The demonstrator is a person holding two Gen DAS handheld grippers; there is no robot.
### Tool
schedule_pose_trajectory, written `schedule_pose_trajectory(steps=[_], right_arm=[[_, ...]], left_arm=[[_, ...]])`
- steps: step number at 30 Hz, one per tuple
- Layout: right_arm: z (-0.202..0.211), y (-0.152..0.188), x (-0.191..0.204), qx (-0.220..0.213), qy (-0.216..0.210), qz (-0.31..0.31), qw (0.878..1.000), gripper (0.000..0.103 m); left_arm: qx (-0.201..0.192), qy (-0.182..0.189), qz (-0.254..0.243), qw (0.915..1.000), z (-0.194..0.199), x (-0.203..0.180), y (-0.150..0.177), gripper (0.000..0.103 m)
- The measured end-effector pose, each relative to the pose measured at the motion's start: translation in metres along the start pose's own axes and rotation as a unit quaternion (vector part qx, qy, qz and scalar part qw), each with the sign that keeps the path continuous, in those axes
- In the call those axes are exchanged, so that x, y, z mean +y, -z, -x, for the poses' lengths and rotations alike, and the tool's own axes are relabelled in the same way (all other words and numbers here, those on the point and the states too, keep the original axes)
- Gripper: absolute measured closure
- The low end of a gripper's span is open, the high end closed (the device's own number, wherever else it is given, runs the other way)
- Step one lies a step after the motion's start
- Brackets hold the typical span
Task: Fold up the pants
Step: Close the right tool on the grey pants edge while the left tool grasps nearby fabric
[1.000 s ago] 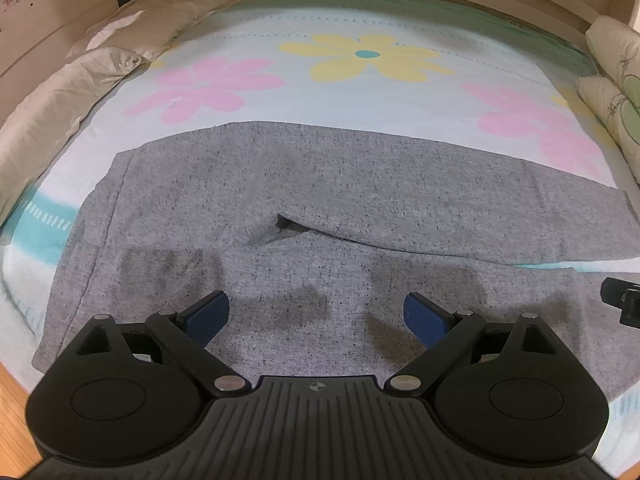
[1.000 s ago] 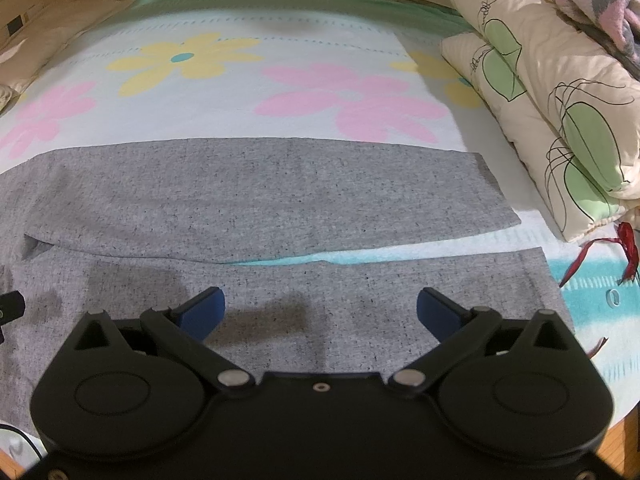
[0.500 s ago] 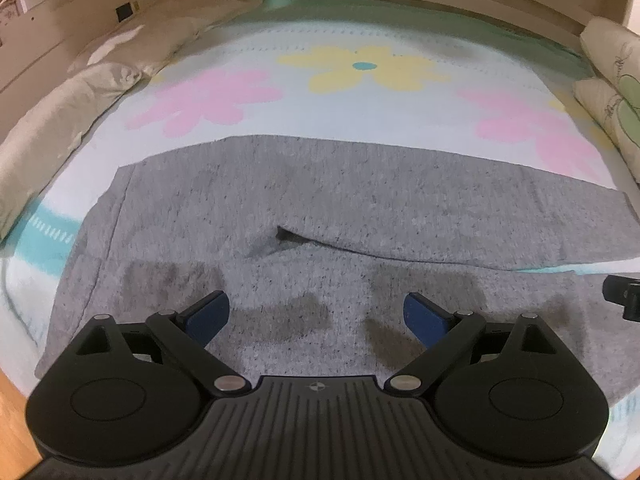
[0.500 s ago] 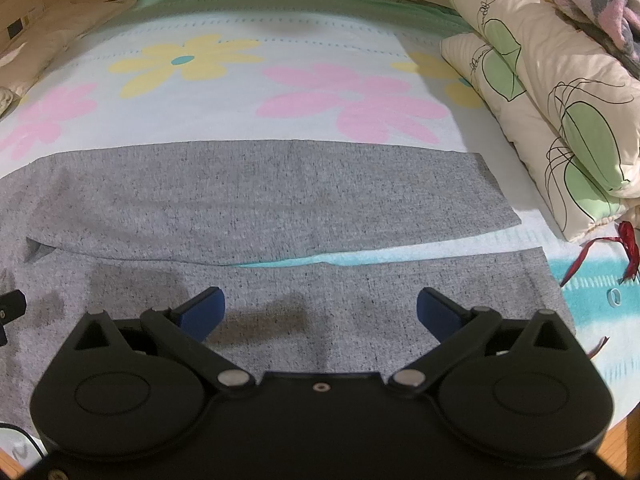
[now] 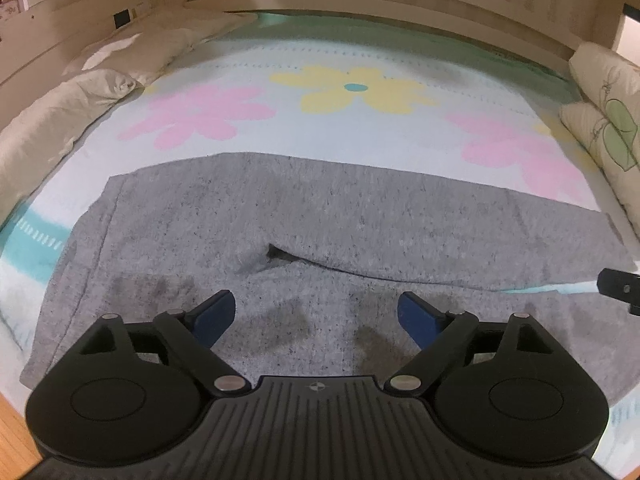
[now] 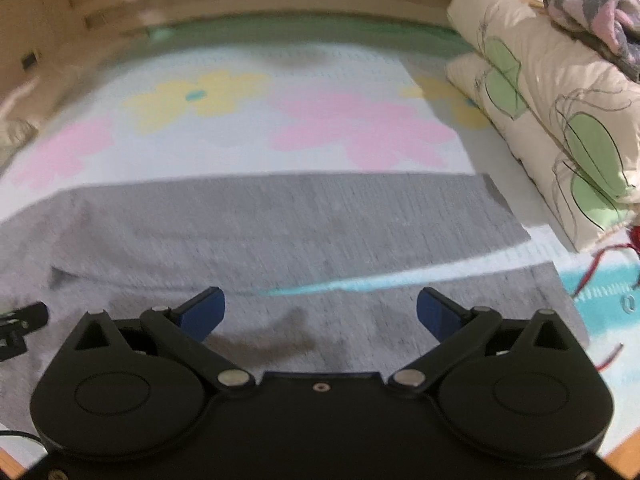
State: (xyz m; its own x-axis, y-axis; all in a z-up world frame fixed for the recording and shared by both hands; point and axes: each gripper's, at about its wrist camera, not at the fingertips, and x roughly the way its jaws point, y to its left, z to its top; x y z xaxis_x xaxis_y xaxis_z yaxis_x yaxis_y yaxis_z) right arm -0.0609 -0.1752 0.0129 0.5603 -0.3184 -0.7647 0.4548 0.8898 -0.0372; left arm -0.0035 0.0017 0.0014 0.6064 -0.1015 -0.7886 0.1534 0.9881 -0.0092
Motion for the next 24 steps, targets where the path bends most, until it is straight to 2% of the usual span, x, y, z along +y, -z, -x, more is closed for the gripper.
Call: schedule_pose_trajectory(steps=[3,5,9,11,13,14,15,16,20,24], right_arm=[[0.004,0.0,-0.003,-0.009,-0.027,-0.011,1.0,0.001],[0.004,0.0,-0.002,-0.007,-0.029,-0.003,1.0,0.001],[0.0,-0.001,-0.002,0.002,-0.038,0.002,0.999,0.002],[-0.003,-0.002,-0.004,0.009,-0.046,-0.002,0.999,0.005],[-0.005,-0.004,-0.006,0.013,-0.055,-0.003,0.998,0.015],[-0.006,-0.006,-0.007,0.014,-0.057,-0.003,0.998,0.016],[-0.007,-0.008,-0.008,0.015,-0.058,-0.001,0.998,0.016],[-0.009,-0.011,-0.009,0.015,-0.056,0.004,0.998,0.016],[-0.023,-0.026,-0.012,0.005,-0.048,0.041,0.998,0.016],[-0.054,-0.043,-0.01,0.009,-0.071,0.092,0.993,0.015]], left_arm=[[0.002,0.004,-0.014,0.9999,0.002,-0.003,-0.004,0.014],[0.001,0.008,-0.024,0.9997,0.003,-0.006,-0.005,0.014],[-0.009,-0.008,-0.056,0.9984,0.006,-0.016,-0.011,0.014],[-0.011,-0.008,-0.057,0.9983,0.007,-0.017,-0.016,0.014],[-0.009,-0.004,-0.05,0.9987,0.007,-0.014,-0.022,0.014],[-0.008,-0.002,-0.045,0.9989,0.005,-0.011,-0.025,0.015],[-0.006,-0.001,-0.041,0.9991,0.003,-0.009,-0.03,0.017],[-0.006,-0.002,-0.038,0.9992,0.001,-0.007,-0.035,0.023],[-0.007,-0.002,-0.029,0.9995,-0.009,-0.002,-0.056,0.028],[-0.009,-0.017,-0.015,0.9997,-0.029,0.002,-0.074,0.045]])
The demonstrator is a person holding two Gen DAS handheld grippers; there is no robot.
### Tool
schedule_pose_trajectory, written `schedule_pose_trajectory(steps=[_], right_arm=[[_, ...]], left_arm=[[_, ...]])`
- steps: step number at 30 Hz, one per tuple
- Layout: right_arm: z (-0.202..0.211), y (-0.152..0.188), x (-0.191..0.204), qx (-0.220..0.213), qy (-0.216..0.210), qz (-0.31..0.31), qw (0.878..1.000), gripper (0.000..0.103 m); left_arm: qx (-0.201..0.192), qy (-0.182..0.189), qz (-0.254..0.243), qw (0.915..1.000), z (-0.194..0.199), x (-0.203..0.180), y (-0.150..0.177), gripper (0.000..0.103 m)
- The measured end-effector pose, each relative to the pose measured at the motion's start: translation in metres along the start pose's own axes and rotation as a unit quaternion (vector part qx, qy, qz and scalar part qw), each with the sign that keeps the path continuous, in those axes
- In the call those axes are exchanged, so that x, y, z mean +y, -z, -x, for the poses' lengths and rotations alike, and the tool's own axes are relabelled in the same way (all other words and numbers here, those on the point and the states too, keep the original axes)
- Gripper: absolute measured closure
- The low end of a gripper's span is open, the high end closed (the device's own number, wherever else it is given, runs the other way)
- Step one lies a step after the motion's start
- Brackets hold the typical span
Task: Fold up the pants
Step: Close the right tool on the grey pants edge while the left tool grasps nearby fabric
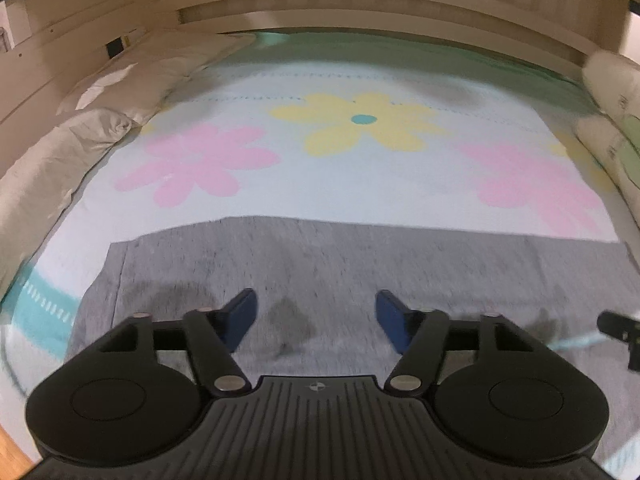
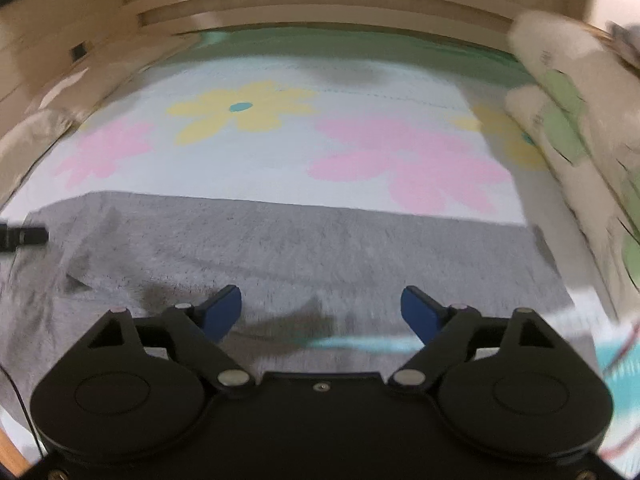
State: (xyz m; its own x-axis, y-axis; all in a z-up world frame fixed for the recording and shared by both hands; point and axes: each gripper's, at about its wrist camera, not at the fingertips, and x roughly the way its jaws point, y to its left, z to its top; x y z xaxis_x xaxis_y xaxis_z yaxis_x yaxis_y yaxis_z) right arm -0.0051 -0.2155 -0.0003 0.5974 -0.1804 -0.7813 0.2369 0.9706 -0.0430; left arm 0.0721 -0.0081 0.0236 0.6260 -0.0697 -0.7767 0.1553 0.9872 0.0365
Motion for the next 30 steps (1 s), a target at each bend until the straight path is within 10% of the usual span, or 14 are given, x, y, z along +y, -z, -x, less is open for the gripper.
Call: schedule_pose_trajectory(steps=[17,23,26,28,30], right_arm=[[-0.176,-0.068,-0.026,0.026,-0.057,0.167,0.984,0.01],[-0.208,-0.066,-0.032,0.074,-0.14,0.217,0.963,0.015],[-0.202,-0.067,-0.038,0.081,-0.167,0.195,0.963,0.048],[-0.193,-0.07,-0.034,0.095,-0.165,0.181,0.965,0.087],[-0.176,-0.068,-0.027,0.083,-0.154,0.205,0.963,0.09]], left_arm=[[0.077,0.048,0.007,0.9958,-0.078,0.005,-0.018,0.045],[0.075,0.044,-0.002,0.9962,-0.085,0.006,-0.018,0.045],[0.087,0.063,0.01,0.9942,-0.089,0.005,-0.024,0.045],[0.091,0.071,0.022,0.9931,-0.09,0.003,-0.025,0.045],[0.093,0.075,0.022,0.9926,-0.089,0.001,-0.022,0.044]])
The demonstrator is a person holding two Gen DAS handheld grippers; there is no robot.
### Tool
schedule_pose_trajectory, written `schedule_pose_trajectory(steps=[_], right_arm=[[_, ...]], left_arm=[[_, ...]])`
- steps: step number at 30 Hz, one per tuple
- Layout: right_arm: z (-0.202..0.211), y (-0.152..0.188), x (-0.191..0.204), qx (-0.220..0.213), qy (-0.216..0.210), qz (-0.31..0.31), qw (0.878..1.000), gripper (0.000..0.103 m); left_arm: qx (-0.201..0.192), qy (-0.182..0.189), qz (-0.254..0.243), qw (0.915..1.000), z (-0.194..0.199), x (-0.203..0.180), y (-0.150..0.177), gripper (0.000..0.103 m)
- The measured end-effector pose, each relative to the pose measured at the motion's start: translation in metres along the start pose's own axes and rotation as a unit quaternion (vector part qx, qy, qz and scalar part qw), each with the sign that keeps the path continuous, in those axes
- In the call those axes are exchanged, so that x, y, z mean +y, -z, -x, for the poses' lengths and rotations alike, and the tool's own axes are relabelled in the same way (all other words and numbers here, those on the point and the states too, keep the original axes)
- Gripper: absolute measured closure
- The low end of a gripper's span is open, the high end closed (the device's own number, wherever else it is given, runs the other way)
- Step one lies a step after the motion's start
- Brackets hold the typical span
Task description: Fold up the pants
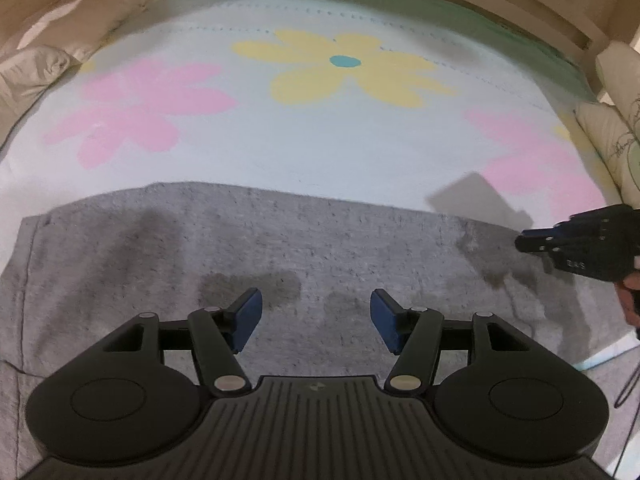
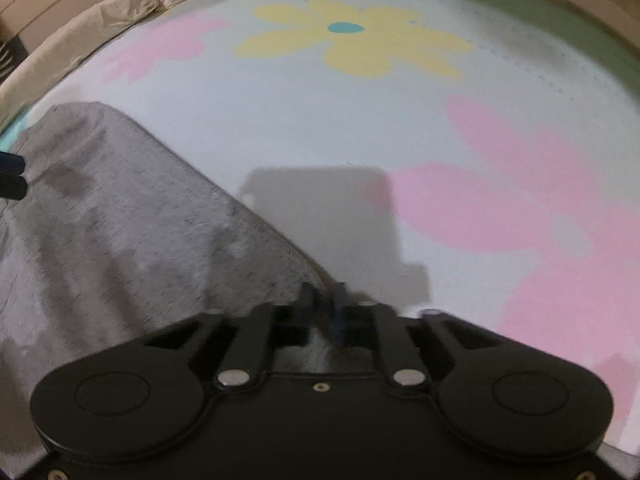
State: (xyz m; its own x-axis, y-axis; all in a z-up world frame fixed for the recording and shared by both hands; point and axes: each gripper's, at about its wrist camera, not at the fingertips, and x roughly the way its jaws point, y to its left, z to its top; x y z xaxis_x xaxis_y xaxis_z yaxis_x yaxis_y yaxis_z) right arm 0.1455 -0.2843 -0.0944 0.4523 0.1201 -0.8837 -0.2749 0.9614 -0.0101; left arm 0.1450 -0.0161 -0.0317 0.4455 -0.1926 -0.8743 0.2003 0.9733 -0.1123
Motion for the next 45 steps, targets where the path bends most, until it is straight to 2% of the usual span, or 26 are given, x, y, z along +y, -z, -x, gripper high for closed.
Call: schedule_pose_trajectory(steps=[2,6,8,9,14,20,26,27,29,30,31,35,38,45], right_arm=[[0.015,0.002,0.013,-0.009,0.005,0.017,1.0,0.092],[0.05,0.029,0.042,-0.049,0.013,0.041,0.998,0.095],[0.058,0.041,0.056,-0.056,0.023,0.048,0.997,0.095],[0.062,0.048,0.063,-0.057,0.028,0.049,0.997,0.095],[0.066,0.066,0.081,-0.066,0.046,0.041,0.996,0.095],[0.062,0.073,0.081,-0.077,0.049,0.016,0.996,0.095],[0.058,0.081,0.081,-0.078,0.043,0.028,0.996,0.095],[0.058,0.082,0.08,-0.078,0.042,0.027,0.996,0.095],[0.057,0.081,0.08,-0.079,0.043,0.026,0.996,0.095],[0.058,0.081,0.08,-0.079,0.045,0.024,0.996,0.095],[0.06,0.081,0.08,-0.08,0.046,0.022,0.995,0.095],[0.068,0.082,0.085,-0.083,0.057,0.013,0.995,0.095],[0.084,0.088,0.091,-0.085,0.056,-0.002,0.995,0.095],[0.117,0.129,0.129,-0.073,0.057,0.004,0.996,0.095]], left_arm=[[0.001,0.0,0.0,1.0,0.0,0.0,0.001,0.044],[-0.011,0.02,0.005,0.9997,0.007,-0.002,-0.002,0.044],[-0.013,0.03,0.009,0.9994,0.01,-0.002,-0.004,0.041],[-0.013,0.035,0.012,0.9992,0.01,-0.003,-0.006,0.037],[-0.003,0.048,0.018,0.9987,-0.007,-0.008,-0.027,0.034],[0.03,0.033,0.045,0.998,-0.044,-0.002,-0.034,0.034],[0.055,0.025,0.076,0.9952,-0.077,0.011,-0.046,0.035],[0.059,0.026,0.082,0.9945,-0.082,0.013,-0.05,0.036],[0.059,0.028,0.092,0.9936,-0.087,0.016,-0.053,0.062],[0.059,0.032,0.1,0.9927,-0.088,0.018,-0.053,0.083],[0.062,0.036,0.107,0.9917,-0.087,0.019,-0.052,0.087],[0.031,0.014,0.089,0.9954,-0.057,0.01,-0.037,0.089],[0.005,-0.001,0.073,0.9973,-0.021,0.002,-0.012,0.089],[-0.034,-0.008,0.054,0.9979,0.053,-0.005,0.081,0.089]])
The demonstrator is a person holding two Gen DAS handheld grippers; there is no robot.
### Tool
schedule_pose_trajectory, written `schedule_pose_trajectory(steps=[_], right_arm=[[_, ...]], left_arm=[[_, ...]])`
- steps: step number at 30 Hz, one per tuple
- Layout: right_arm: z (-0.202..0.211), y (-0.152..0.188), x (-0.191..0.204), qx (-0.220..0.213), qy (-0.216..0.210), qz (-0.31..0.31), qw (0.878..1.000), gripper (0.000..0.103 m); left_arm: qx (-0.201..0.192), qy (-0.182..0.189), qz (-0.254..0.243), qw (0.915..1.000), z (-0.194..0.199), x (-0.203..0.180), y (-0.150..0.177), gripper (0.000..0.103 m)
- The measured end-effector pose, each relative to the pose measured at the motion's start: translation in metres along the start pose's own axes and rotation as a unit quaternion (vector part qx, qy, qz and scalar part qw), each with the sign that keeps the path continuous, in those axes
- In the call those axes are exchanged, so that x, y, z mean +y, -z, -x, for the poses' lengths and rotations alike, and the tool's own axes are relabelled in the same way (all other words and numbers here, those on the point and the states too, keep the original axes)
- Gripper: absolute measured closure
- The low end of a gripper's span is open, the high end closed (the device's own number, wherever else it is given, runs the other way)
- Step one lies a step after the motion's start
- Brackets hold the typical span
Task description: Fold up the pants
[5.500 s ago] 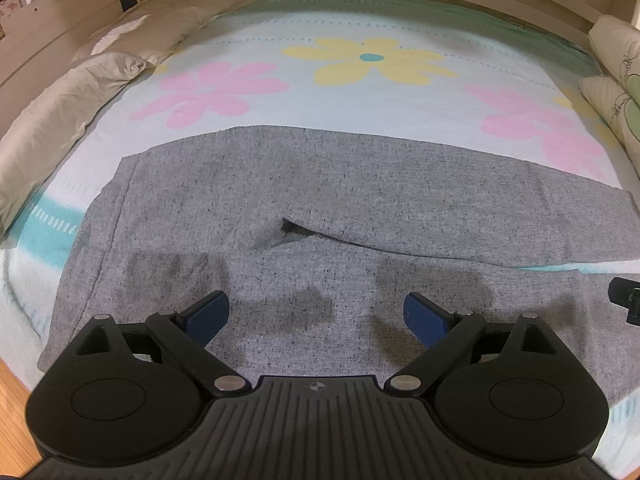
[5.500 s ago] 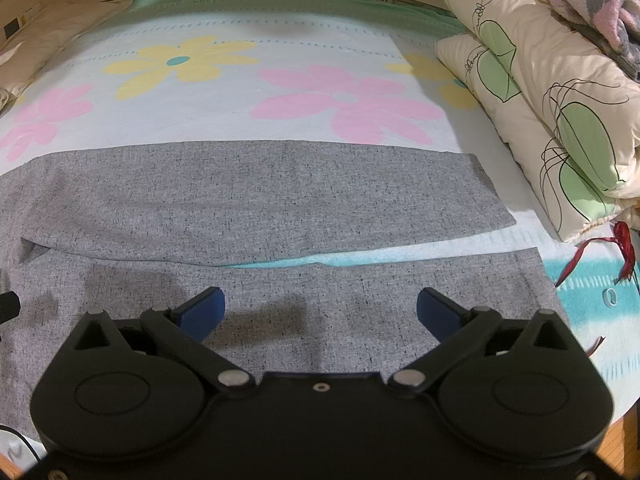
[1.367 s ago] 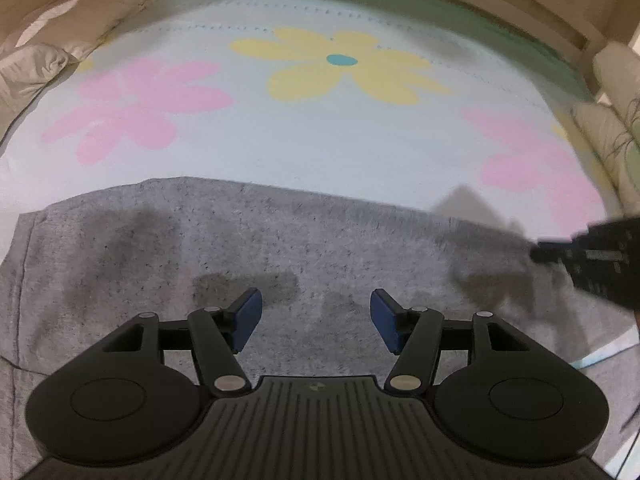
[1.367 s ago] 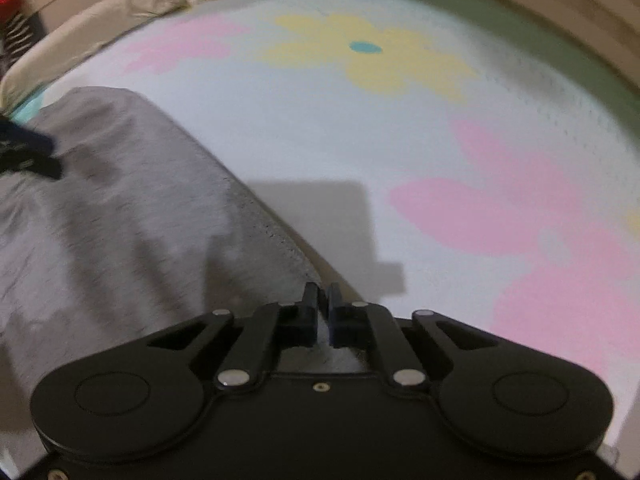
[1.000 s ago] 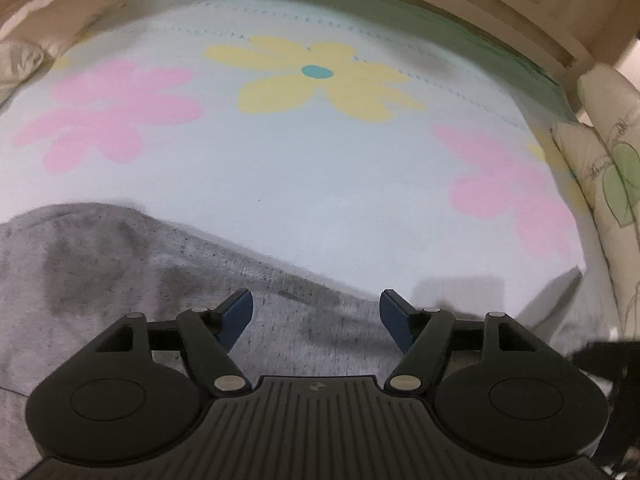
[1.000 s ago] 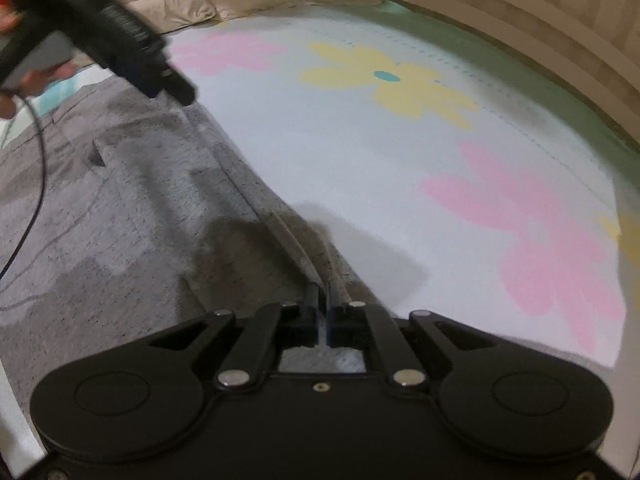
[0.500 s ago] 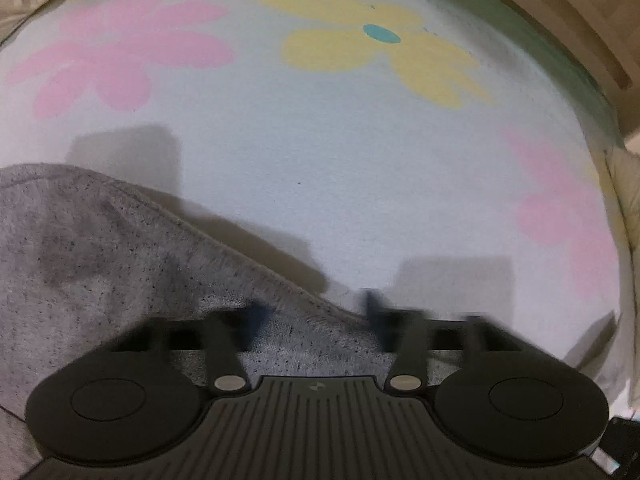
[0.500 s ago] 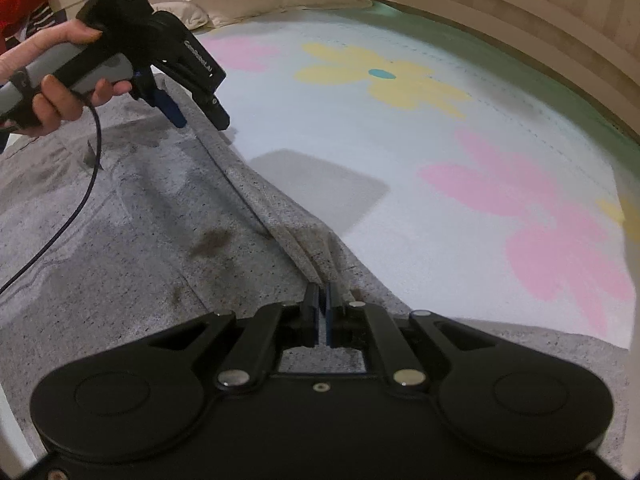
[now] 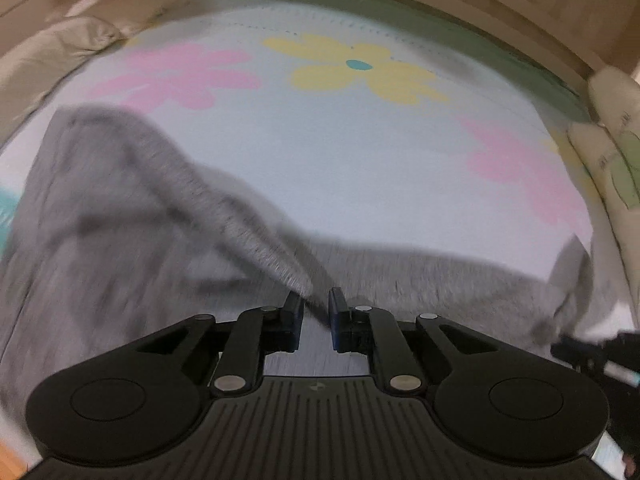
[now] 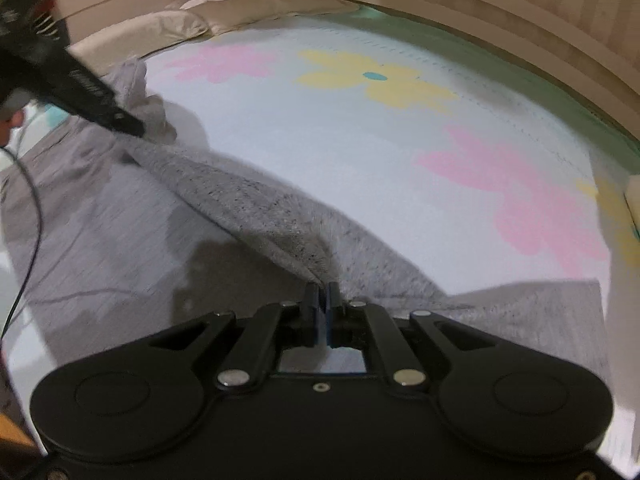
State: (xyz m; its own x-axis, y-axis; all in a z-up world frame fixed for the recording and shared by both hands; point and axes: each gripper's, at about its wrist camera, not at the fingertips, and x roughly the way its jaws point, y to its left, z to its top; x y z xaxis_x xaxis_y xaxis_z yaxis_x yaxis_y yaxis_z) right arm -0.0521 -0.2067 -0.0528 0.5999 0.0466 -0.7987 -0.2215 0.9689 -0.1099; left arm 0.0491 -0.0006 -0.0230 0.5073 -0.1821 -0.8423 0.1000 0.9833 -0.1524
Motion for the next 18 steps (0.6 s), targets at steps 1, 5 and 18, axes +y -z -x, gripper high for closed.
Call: schedule_pose_trajectory(steps=[1,5,18], right_arm=[[0.003,0.005,0.005,0.004,0.0,0.0,1.0,0.095],[0.012,0.03,0.022,0.028,-0.01,-0.004,1.0,0.095],[0.025,-0.019,0.025,-0.081,0.072,-0.011,0.994,0.028]], left_arm=[[-0.002,0.002,-0.001,1.0,0.008,0.001,0.013,0.09],[-0.007,-0.005,-0.004,1.0,0.022,0.004,0.047,0.09],[0.034,0.027,-0.002,0.999,0.014,0.02,0.048,0.073]])
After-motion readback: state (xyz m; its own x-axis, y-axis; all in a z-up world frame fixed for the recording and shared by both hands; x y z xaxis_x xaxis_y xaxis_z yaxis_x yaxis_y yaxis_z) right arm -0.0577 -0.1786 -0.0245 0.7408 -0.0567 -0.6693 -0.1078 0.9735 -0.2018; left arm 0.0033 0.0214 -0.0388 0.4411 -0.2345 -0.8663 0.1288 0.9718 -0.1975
